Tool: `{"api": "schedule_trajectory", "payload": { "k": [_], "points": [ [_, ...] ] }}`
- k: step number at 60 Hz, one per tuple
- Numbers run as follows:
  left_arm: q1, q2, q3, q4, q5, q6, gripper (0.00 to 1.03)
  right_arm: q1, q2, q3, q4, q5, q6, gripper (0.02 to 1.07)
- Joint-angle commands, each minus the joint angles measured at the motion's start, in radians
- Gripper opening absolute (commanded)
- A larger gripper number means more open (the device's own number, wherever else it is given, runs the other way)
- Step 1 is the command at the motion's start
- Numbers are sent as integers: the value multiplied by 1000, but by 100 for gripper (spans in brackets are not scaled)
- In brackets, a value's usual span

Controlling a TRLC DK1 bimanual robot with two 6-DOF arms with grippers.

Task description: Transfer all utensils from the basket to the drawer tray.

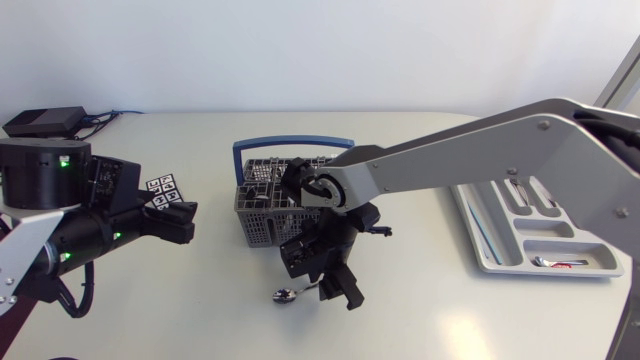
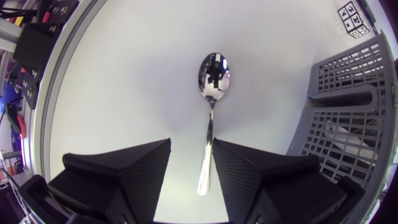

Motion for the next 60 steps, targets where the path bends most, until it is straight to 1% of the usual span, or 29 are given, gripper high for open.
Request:
{"api": "schedule_trajectory", "payload": {
  "k": [1, 5, 8, 21, 24, 31, 33, 35, 37, 44, 60],
  "points": [
    [-16, -5, 8, 7, -10, 21, 93, -15, 13, 43, -22, -19, -32, 54],
    [-26, -5, 5, 15, -10, 21, 93, -13, 44, 73, -23, -19, -15, 66],
    [-31, -1, 5, 18, -10, 21, 93, -9, 76, 102, -29, -19, -1, 67],
    [-36, -1, 0, 15, -10, 23, 93, 2, 124, 158, -71, -28, 21, 67],
    [-49, 3, -1, 16, -10, 23, 93, 2, 125, 161, -75, -28, 22, 67],
    [-120, 54, -3, 39, -11, 14, 93, 4, 128, 167, -82, -30, 31, 67],
    [-146, 78, -1, 50, -25, 14, 93, 5, 130, 165, -82, -30, 34, 67],
    [-186, 103, 5, 53, -59, 14, 93, 5, 130, 165, -80, -30, 39, 67],
    [-218, 120, 10, 59, -88, 14, 93, 7, 130, 164, -79, -30, 42, 64],
    [-263, 161, 19, 78, -117, 14, 94, 10, 128, 164, -77, -31, 47, 61],
    [-247, 157, -6, 115, -122, 12, 95, 16, 128, 170, -95, -21, 60, 61]
  ]
}}
